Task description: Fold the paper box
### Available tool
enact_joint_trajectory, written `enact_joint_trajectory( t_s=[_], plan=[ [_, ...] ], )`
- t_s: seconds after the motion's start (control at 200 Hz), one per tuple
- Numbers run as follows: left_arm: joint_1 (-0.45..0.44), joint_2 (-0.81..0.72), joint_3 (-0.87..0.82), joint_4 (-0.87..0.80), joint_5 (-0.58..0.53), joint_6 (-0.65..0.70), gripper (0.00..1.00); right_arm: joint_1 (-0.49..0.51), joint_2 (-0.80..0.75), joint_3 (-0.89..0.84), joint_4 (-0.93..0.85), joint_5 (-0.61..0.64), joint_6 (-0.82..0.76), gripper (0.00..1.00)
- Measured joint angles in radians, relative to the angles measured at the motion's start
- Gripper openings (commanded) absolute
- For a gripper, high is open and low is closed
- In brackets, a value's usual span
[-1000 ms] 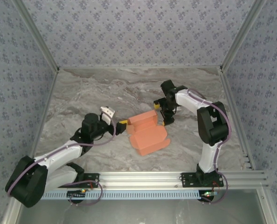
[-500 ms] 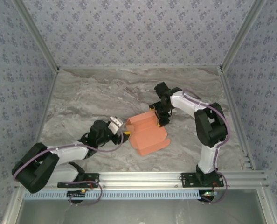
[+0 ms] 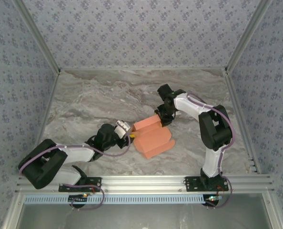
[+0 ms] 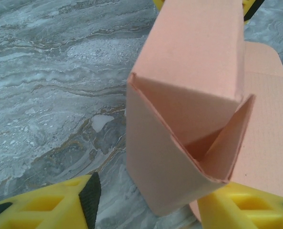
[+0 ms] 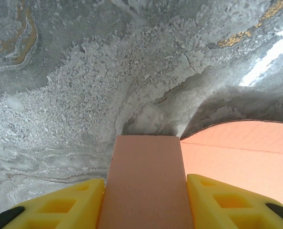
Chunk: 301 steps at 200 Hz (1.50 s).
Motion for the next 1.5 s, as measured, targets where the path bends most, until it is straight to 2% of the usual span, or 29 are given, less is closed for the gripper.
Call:
enact_joint_trajectory(
  t_s=[0.245, 0.435, 0.665, 0.929, 1.054, 1.264, 1.504],
  plan=[
    [-0.072, 0.108, 0.039, 0.068, -0.074, -0.019, 0.41, 0.002, 0.000, 0.000, 0.002, 0.010, 0.030, 0.48],
    [-0.119, 0.166, 0.074, 0.092, -0.210, -0.052, 0.34, 0.002, -0.002, -0.002, 0.005, 0.038, 0.055, 0.48],
    [-0.150, 0.237, 0.143, 0.089, -0.357, -0.104, 0.34, 0.000, -0.013, -0.017, 0.018, 0.059, 0.095, 0.47],
    [-0.163, 0.298, 0.206, 0.086, -0.475, -0.158, 0.43, 0.006, -0.024, -0.031, 0.036, 0.065, 0.116, 0.47],
    [-0.167, 0.313, 0.249, 0.088, -0.500, -0.173, 0.47, 0.023, -0.025, -0.039, 0.038, 0.053, 0.120, 0.47],
    [-0.170, 0.367, 0.279, 0.098, -0.528, -0.194, 0.30, 0.019, -0.032, -0.046, 0.045, 0.084, 0.135, 0.47],
    [-0.171, 0.386, 0.291, 0.108, -0.528, -0.225, 0.28, 0.013, -0.032, -0.048, 0.055, 0.100, 0.137, 0.48]
  ],
)
